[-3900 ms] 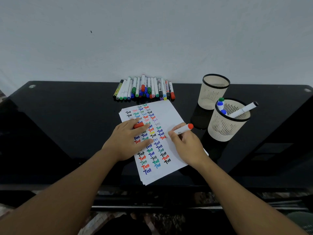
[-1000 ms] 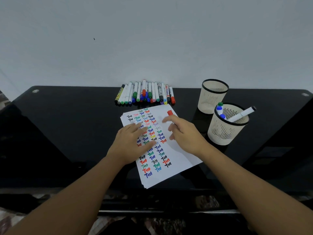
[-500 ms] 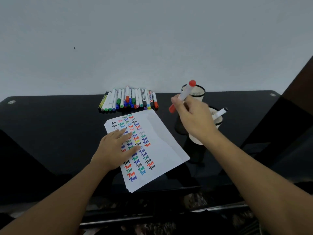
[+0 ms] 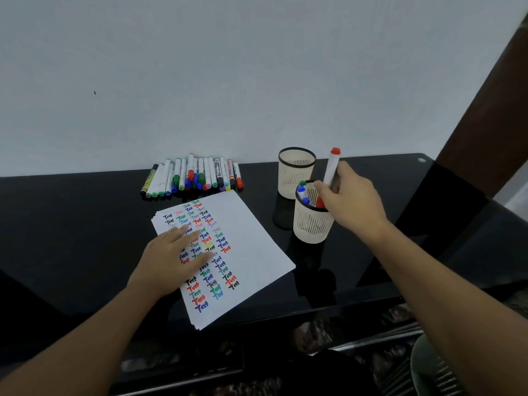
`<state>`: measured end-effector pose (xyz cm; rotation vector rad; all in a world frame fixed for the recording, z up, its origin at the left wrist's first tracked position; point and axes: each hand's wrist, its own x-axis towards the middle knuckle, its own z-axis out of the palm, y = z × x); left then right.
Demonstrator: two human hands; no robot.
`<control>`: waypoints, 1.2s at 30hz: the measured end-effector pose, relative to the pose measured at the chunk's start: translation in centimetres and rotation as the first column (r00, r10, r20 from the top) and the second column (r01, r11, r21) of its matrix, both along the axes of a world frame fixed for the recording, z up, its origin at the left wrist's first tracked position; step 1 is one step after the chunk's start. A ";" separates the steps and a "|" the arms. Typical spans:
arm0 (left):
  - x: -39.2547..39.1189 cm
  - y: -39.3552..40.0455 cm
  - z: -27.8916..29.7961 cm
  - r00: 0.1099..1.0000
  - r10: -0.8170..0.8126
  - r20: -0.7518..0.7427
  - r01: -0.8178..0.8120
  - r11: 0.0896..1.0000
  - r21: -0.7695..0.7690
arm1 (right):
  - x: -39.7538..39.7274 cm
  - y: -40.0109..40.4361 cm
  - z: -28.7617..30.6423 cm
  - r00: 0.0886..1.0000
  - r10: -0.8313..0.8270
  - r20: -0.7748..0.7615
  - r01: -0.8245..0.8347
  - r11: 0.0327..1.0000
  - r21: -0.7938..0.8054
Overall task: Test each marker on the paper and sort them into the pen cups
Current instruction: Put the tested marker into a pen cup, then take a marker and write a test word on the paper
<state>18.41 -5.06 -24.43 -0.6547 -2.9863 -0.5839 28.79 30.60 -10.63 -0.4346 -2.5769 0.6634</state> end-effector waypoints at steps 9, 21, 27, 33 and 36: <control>0.2 -0.1 0.3 0.999 0.003 0.039 -0.004 1.000 0.030 | -0.4 -1.1 0.6 0.995 0.000 -0.097 0.000 1.000 -0.003; -2.0 -1.2 2.1 0.992 0.055 0.113 -0.049 0.997 -0.052 | -5.0 -8.7 -0.2 0.939 0.303 -0.163 -0.288 0.951 0.110; -2.8 -2.7 1.2 0.991 0.036 0.130 -0.010 0.981 -0.192 | -11.1 -10.7 -6.1 0.920 0.369 0.135 -0.376 0.926 0.035; -2.9 -2.9 0.6 0.993 0.033 0.113 -0.016 0.988 -0.151 | -17.2 -9.6 -9.6 0.913 0.277 0.300 -0.310 0.949 0.065; -3.0 -2.9 0.6 0.994 0.031 0.109 -0.017 0.991 -0.131 | -19.5 -9.4 -10.4 0.903 0.258 0.343 -0.305 0.948 0.091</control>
